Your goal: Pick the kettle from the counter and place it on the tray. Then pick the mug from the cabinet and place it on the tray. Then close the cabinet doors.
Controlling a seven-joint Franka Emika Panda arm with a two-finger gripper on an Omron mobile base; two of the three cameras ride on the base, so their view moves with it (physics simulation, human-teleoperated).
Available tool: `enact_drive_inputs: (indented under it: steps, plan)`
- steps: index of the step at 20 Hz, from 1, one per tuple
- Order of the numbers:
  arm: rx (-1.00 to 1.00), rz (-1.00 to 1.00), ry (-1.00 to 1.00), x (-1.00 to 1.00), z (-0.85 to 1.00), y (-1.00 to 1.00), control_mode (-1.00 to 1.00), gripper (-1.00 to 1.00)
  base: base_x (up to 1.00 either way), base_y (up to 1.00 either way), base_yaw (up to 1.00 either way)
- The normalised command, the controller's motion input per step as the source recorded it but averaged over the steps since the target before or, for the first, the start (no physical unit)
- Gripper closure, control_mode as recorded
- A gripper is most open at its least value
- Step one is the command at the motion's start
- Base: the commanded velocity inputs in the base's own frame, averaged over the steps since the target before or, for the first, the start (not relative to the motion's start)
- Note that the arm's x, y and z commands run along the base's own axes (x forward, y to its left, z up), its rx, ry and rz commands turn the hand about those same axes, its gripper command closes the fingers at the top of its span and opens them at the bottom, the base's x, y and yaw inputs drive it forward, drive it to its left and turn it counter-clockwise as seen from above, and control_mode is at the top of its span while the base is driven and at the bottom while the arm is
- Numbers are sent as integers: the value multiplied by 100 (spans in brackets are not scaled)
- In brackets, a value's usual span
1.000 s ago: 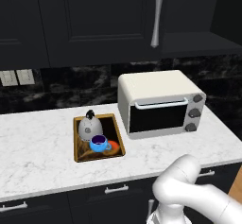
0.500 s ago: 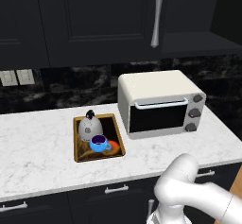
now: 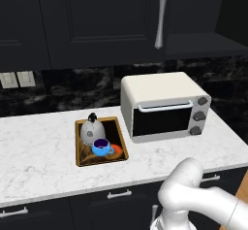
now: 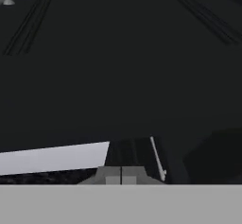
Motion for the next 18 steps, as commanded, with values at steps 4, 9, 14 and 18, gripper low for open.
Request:
enact_drive_inputs:
  steps: [4, 9, 14, 18]
  plan:
    - [0, 0, 0, 0, 41, 51, -100, 100, 0, 0, 0]
    - [0, 0, 0, 0, 47, 12, -100, 100, 0, 0, 0]
    - [0, 1, 9, 7, -5, -41, -100, 100, 0, 0, 0]
    - [0, 4, 4, 15, -4, -33, -100, 100, 0, 0, 0]
